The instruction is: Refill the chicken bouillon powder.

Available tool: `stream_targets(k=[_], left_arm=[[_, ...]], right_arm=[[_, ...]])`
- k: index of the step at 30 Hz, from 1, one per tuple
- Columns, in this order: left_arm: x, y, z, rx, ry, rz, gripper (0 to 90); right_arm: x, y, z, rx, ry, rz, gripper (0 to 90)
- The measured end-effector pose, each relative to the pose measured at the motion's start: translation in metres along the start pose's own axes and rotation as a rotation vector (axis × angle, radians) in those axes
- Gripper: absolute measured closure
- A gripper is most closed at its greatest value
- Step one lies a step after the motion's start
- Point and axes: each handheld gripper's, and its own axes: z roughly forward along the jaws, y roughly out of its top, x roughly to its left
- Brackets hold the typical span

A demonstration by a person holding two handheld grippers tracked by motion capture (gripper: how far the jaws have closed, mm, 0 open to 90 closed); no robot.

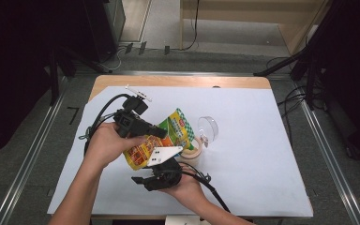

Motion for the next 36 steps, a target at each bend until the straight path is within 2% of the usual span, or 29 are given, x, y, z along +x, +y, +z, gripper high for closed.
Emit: stream_targets(k=[7, 9, 13, 17, 23, 29, 36], left_arm=[[0.003, -0.004, -0.002, 0.01, -0.012, 0.003, 88.3], [0.001, -0.006, -0.003, 0.005, -0.008, 0.025, 88.4], [0.001, -0.011, -0.006, 0.001, 0.001, 0.042, 88.7], [0.005, -0.014, -0.008, 0.005, 0.012, 0.036, 89.1], [0.013, -0.02, -0.011, -0.001, 0.001, 0.022, 89.2], [0.017, -0.022, -0.011, 0.025, -0.009, 0.028, 88.7], [0.02, -0.024, -0.007, 0.048, -0.012, 0.026, 86.0]], right_arm=[[0.0, -0.003, 0.003, 0.02, -0.006, -0.007, 50.6], [0.0, -0.004, 0.003, 0.021, -0.017, -0.007, 50.8], [0.0, -0.006, 0.002, 0.021, -0.04, -0.023, 51.2], [0.001, -0.007, 0.001, 0.032, -0.049, -0.022, 50.9], [0.0, -0.008, -0.002, 0.024, -0.062, -0.026, 50.9], [0.0, -0.005, -0.009, 0.005, -0.083, -0.049, 52.0], [-0.002, -0.005, -0.01, 0.02, -0.08, -0.052, 53.1]])
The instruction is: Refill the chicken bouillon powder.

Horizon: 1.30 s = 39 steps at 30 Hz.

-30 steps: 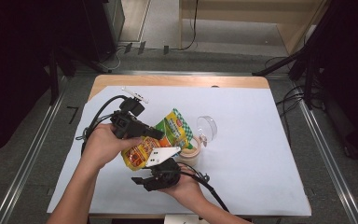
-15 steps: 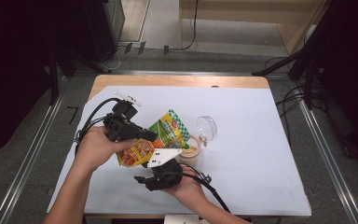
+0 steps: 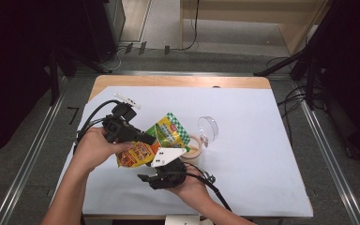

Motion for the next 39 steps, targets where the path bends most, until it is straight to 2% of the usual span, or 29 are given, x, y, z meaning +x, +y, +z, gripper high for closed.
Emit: stream_targets(k=[5, 11, 15, 17, 22, 25, 34, 39], left_arm=[[0.002, -0.001, 0.001, 0.009, -0.005, 0.004, 88.3], [0.006, -0.002, -0.002, -0.003, -0.033, 0.022, 89.7], [0.008, -0.004, -0.006, -0.027, -0.046, 0.017, 89.7], [0.009, -0.005, -0.01, -0.051, -0.057, 0.029, 89.7], [0.011, -0.006, -0.016, -0.079, -0.046, 0.031, 89.8], [0.014, -0.008, -0.021, -0.101, -0.059, 0.029, 89.7], [0.024, -0.012, -0.033, -0.187, -0.037, 0.021, 89.7], [0.033, -0.011, -0.031, -0.203, -0.026, -0.002, 89.7]], right_arm=[[0.001, 0.0, 0.0, 0.005, 0.002, -0.015, 53.8], [0.001, 0.001, -0.001, 0.001, 0.006, -0.015, 53.1], [0.001, 0.002, -0.003, -0.002, 0.002, -0.012, 52.6], [0.0, 0.003, -0.005, -0.005, -0.001, -0.012, 52.4], [0.002, 0.004, -0.01, -0.007, -0.002, -0.009, 52.3], [0.002, 0.005, -0.012, -0.011, 0.001, -0.017, 52.3], [0.005, 0.003, -0.03, -0.007, 0.008, 0.009, 51.8], [0.006, -0.002, -0.043, -0.01, -0.002, 0.016, 51.4]])
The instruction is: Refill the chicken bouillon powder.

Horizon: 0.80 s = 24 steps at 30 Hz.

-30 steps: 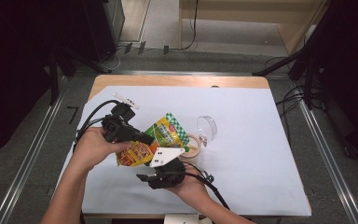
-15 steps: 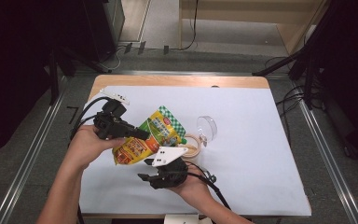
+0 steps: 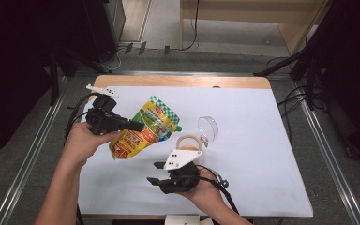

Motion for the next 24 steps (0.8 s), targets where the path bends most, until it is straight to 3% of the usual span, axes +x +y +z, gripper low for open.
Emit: stream_targets(k=[11, 24], left_arm=[[0.021, 0.008, 0.021, -0.038, 0.018, -0.023, 89.7], [0.042, 0.011, 0.051, -0.071, 0.02, -0.028, 89.7]], right_arm=[[-0.008, -0.017, -0.033, 0.008, -0.044, 0.052, 50.2], [-0.017, -0.026, -0.033, 0.003, -0.08, 0.087, 50.1]])
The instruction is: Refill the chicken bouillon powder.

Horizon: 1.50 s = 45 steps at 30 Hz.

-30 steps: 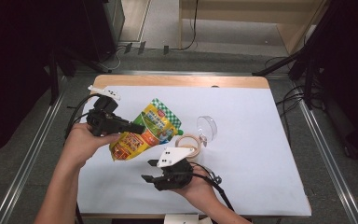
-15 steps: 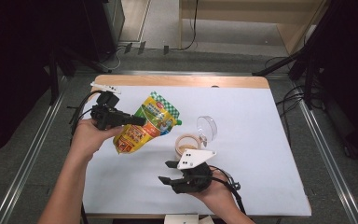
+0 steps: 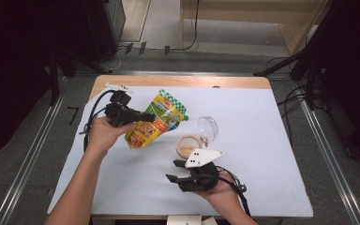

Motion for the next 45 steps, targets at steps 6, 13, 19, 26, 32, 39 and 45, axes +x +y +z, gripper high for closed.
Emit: stream_targets(k=[6, 13, 19, 26, 32, 39, 45], left_arm=[[0.008, -0.005, 0.008, 0.004, -0.001, -0.016, 89.6], [0.011, -0.009, 0.008, 0.008, 0.001, -0.016, 89.7], [0.011, -0.012, 0.004, 0.011, 0.002, -0.011, 89.5], [0.012, -0.018, -0.005, 0.014, -0.001, -0.01, 89.3], [0.015, -0.027, -0.015, 0.007, -0.004, -0.025, 89.0], [0.018, -0.038, -0.029, -0.01, 0.017, -0.033, 88.0], [0.019, -0.048, -0.037, -0.024, 0.013, -0.033, 87.5]], right_arm=[[-0.001, 0.0, 0.002, 0.0, 0.006, 0.009, 50.1], [-0.002, 0.0, 0.002, 0.004, 0.0, 0.001, 50.2], [-0.002, -0.002, 0.002, 0.005, -0.002, 0.01, 50.2], [0.0, -0.002, 0.002, 0.007, -0.006, -0.004, 50.2], [-0.002, -0.001, 0.001, 0.004, -0.008, 0.001, 50.2], [-0.003, 0.001, -0.001, -0.002, -0.012, -0.001, 50.2], [-0.005, 0.003, -0.002, -0.008, -0.02, -0.006, 50.2]])
